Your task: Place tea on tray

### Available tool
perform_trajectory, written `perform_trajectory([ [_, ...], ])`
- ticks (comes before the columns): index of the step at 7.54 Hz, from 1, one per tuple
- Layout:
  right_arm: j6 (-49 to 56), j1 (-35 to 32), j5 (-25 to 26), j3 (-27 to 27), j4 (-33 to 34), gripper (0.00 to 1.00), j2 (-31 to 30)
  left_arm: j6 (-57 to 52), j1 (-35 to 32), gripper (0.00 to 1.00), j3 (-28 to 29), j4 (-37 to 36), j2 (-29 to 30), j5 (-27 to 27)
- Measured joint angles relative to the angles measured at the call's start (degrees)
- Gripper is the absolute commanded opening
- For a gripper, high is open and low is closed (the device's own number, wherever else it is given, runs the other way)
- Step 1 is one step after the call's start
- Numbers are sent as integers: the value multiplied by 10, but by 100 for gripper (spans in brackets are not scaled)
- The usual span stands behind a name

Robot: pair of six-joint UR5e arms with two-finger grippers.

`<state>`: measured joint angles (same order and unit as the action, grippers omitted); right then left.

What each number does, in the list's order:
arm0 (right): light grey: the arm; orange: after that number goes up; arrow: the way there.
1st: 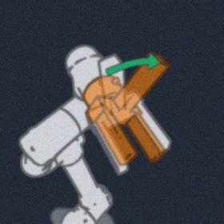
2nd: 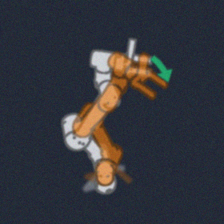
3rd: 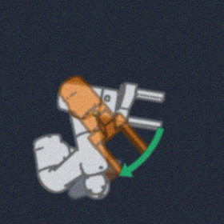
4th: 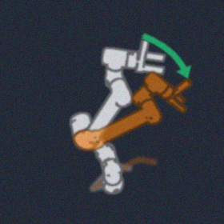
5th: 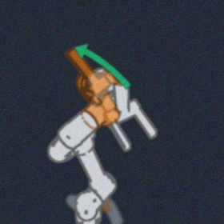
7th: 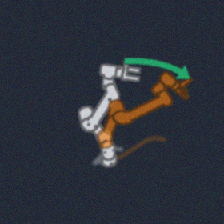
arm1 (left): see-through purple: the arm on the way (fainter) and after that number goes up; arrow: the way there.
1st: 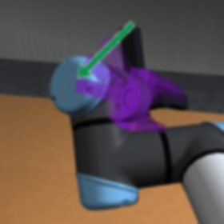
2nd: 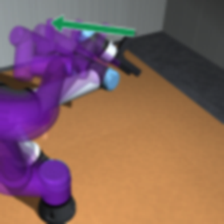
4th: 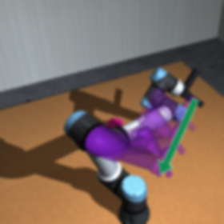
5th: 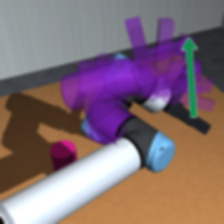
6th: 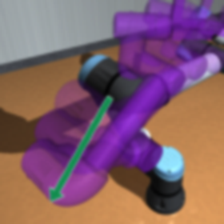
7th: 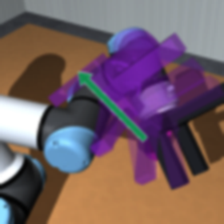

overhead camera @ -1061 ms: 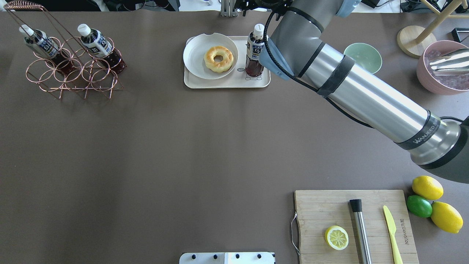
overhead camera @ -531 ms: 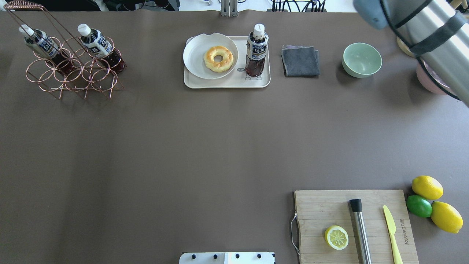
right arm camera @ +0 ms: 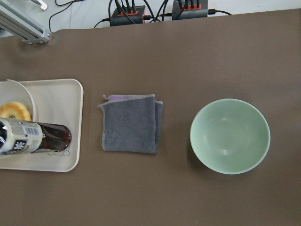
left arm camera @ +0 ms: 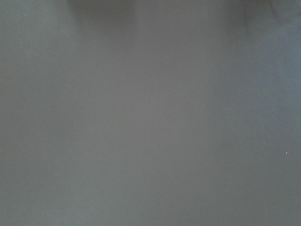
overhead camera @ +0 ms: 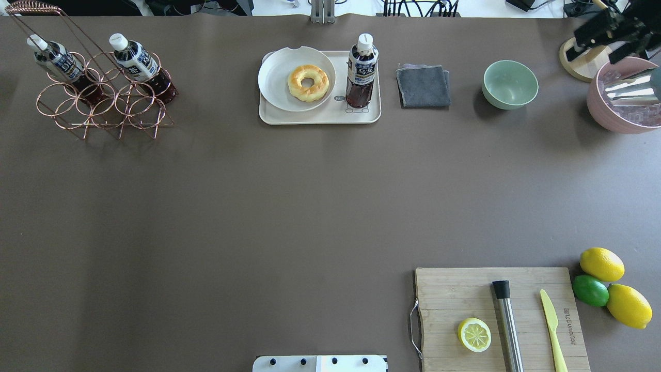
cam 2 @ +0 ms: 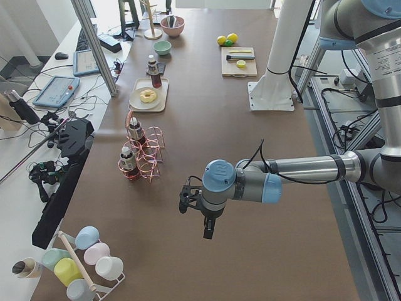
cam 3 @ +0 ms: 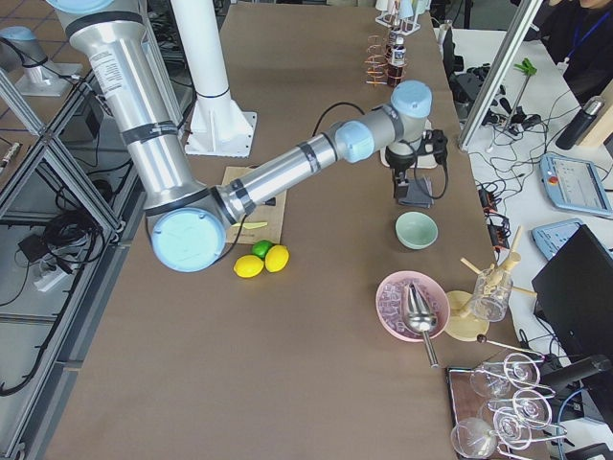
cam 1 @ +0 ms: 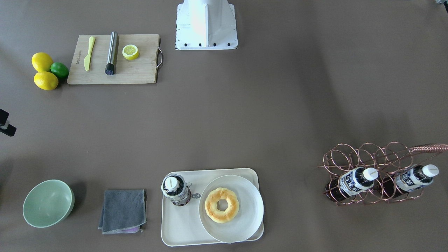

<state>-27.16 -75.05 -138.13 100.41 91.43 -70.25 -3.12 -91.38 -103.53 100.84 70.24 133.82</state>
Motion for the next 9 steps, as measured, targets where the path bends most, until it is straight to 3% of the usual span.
perform_trajectory([
  [2,155,-30,42,19,2,100,-135,0,2,99,1,-1,-2,12],
  [4,208,-38,88,17,8,100,-219,0,5,99,2,-1,-3,14],
  [6,229,-44,131,13,12,100,-250,0,6,99,5,-2,-3,14],
  [9,283,-71,140,-1,12,100,-264,0,9,99,21,-5,-1,16],
])
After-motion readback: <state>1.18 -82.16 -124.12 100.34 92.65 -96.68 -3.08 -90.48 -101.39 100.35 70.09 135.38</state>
